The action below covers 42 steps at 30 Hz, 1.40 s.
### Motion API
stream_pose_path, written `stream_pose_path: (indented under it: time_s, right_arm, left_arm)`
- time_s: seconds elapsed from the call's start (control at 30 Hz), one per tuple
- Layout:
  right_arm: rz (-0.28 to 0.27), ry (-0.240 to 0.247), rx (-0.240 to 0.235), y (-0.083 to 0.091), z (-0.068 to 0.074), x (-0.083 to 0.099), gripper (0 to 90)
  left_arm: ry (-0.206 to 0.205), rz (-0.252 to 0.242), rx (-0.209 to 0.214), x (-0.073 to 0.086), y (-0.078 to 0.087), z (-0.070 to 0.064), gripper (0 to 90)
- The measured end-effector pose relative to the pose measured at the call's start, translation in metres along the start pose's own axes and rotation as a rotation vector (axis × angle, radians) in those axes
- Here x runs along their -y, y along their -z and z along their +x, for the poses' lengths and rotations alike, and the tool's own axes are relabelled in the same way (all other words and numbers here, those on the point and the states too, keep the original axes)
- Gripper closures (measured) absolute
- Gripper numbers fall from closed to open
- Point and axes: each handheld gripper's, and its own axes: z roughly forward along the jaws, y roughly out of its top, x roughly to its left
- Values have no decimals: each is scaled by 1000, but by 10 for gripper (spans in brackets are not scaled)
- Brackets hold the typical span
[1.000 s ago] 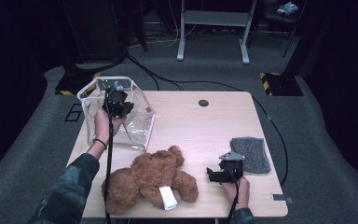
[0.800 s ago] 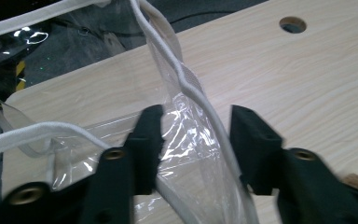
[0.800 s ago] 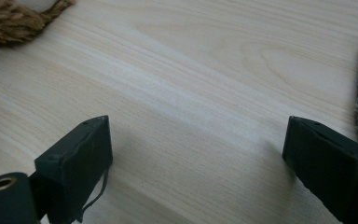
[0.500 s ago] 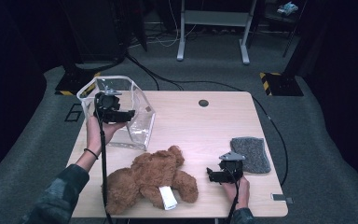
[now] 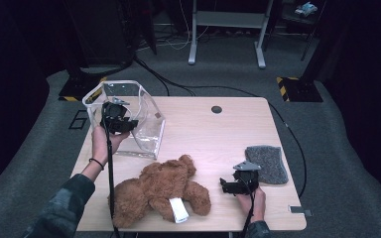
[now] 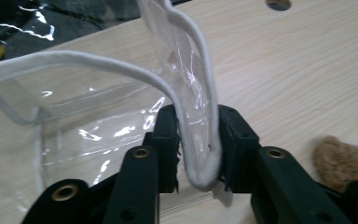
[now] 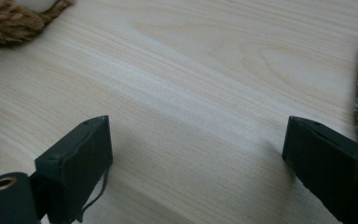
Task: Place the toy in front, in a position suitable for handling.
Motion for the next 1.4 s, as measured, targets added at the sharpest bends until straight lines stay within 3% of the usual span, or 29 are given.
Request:
stream_pose_path:
  time_s: [0.2,0.5,0.57,0.8,1.03,1.4]
  right_arm:
    - [2,8,0,0,-1,0,76]
    - [2,8,0,0,-1,0,75]
    - [2,8,0,0,-1,0,76]
    - [2,7,0,0,-1,0,76]
    - [3,8,0,0,-1,0,76]
    - [3,9,2,0,-1,0,76]
  left_arm:
    - [33,-5,-23,1,-9,12,735]
    - [50,-8,-69,-11,-18,22,729]
    - [38,-7,-92,-13,-20,23,729]
    - [55,10,-105,-21,-26,32,736]
    - [32,34,-118,-28,-30,46,738]
    - [-2,64,-133,-34,-37,57,731]
